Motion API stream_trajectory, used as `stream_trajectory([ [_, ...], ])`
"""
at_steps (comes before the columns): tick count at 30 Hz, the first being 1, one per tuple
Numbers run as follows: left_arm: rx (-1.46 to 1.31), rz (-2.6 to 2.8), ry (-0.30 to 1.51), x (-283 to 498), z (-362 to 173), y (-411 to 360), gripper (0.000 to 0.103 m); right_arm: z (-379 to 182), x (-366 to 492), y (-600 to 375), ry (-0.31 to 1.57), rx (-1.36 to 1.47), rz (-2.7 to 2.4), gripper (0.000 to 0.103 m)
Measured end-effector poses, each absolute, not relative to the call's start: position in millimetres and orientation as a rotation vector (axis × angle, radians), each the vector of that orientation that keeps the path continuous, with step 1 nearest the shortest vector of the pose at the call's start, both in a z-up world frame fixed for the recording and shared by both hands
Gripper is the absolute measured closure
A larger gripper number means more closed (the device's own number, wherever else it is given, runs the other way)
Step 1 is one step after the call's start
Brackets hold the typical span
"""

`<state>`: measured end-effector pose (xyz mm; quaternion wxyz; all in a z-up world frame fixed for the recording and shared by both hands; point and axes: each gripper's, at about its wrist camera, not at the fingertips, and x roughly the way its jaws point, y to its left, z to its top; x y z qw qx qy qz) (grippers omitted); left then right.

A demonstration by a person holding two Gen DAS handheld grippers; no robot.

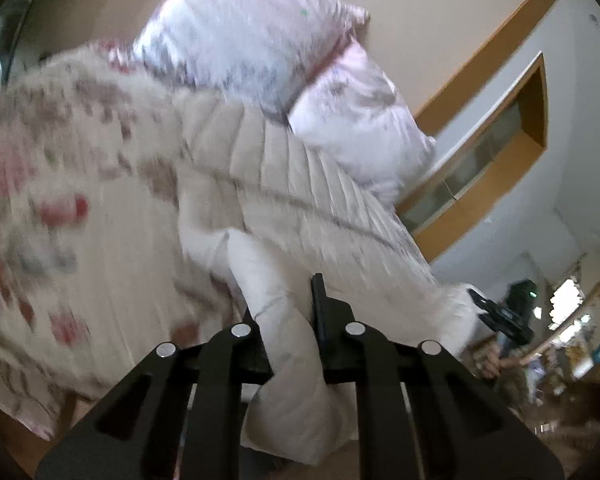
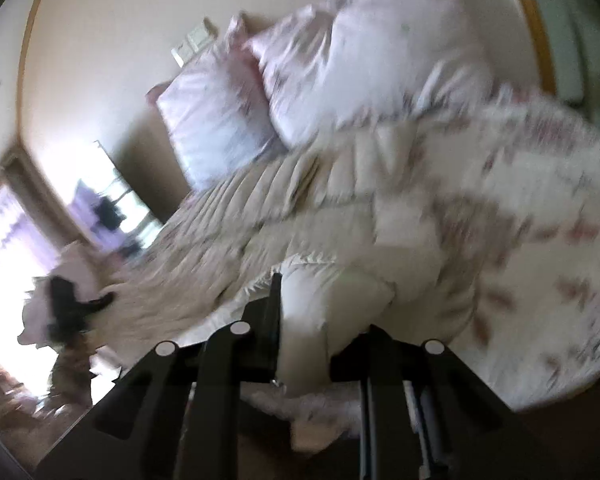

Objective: Fold large clothes

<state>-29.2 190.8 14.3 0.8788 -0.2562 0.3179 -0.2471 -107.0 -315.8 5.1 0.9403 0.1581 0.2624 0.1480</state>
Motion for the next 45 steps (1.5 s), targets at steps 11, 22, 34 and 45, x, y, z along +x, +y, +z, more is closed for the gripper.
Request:
stream_trajectory([
  [11,-0.571,-0.368,0.558,46.3,47.6,194.9,0.09,53.9,-59.7,-284.7,0.297,0.094,0.027,0.087],
  [22,-0.487,-0.317,0.543,119.8,76.4,184.0,0.09,71.1,21.7,-282.0,0.267,0.044,-0.06,0.087],
  [34,-0.542,-0.228,0.662,240.9,38.2,176.1,0.09,37.4,155.2,-296.4,0.453,0.129,-0.13,0.086],
  [45,-0.704,-0.235,0.724,270.6,8.2,184.7,0.08,18.5,213.3,-319.1,0.562,0.385,-0.057,0.07],
])
